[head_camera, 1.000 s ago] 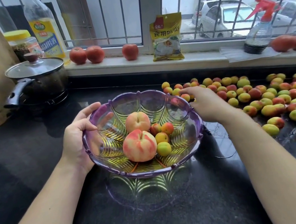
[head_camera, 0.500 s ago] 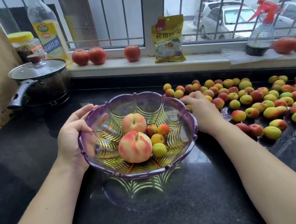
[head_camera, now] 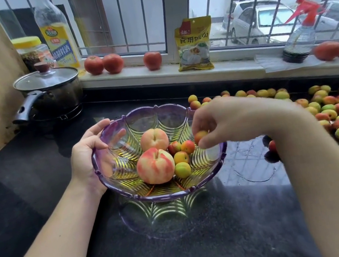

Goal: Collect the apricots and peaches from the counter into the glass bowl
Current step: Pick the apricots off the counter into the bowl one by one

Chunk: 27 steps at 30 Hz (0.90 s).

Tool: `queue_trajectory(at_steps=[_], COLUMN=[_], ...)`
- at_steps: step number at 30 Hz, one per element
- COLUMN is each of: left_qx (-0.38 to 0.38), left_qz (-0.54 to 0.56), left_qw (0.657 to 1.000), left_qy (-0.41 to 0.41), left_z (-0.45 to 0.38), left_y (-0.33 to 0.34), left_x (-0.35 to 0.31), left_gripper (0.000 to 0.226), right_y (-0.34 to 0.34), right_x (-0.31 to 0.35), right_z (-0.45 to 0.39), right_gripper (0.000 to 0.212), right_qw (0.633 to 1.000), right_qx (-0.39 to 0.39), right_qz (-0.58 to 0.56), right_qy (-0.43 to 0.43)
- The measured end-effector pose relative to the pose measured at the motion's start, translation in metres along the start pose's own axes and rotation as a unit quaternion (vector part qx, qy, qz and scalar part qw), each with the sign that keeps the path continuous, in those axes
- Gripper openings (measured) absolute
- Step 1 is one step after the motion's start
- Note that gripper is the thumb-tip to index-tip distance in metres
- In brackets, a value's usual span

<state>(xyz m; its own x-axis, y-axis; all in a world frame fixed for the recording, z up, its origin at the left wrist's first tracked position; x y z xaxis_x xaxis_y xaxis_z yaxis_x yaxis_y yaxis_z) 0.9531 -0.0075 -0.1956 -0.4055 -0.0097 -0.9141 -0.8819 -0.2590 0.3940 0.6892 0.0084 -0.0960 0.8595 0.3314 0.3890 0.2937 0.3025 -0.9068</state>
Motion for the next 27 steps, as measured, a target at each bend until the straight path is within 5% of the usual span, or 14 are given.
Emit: queue_trajectory(at_steps=[3,6,8,12,18,22,27], left_qx=[-0.005,-0.001,0.0,0.006,0.005,0.006,0.004], left_qz=[-0.005,0.009,0.013,0.014,0.005,0.006,0.006], left_qw=[1.0,1.0,1.0,1.0,1.0,1.0,1.0], left_qy=[-0.003,-0.007,-0.009,-0.006,-0.002,-0.004,-0.004], left_z=[0.0,-0.002,-0.003,-0.003,-0.003,-0.003,-0.004], left_y=[-0.001,-0.001,-0.001,-0.001,0.0,-0.001,-0.001], left_x=[0.0,0.0,0.001,0.002,0.002,0.002,0.003], left_gripper=[0.061,0.06,0.058,0.056,0.055,0.056,0.056], right_y=[0.021,0.012,-0.012,-0.043,-0.024,0.012,0.038], right_x=[0.001,-0.003,-0.01,-0.061,-0.129,-0.131,-0.14], right_z=[-0.012,-0.012,-0.008,-0.002,-0.013,-0.033,-0.041], right_gripper=[0.025,0.026,0.018,0.013,0.021,0.046,0.04], right_qw=[0.995,0.999,0.994,0.924,0.877,0.901,0.901], right_qx=[0.03,0.011,-0.09,-0.33,-0.41,-0.335,-0.321], right_qz=[0.09,0.036,-0.061,-0.181,-0.129,0.05,0.083], right_qy=[0.015,0.012,0.003,0.063,0.214,0.27,0.28])
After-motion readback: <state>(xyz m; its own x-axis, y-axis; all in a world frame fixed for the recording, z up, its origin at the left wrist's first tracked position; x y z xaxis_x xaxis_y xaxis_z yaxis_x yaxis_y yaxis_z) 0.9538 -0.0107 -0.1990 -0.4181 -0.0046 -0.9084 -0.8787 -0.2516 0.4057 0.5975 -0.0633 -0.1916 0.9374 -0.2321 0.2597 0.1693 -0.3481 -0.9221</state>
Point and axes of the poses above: each hand's wrist, its own z-axis away from the middle knuckle, its own y-axis out of the palm, x = y × z, the point moved 6 cm from there along -z, towards the middle knuckle, and after that the axes turned 7 degrees about -z, right-handed, at the moved point
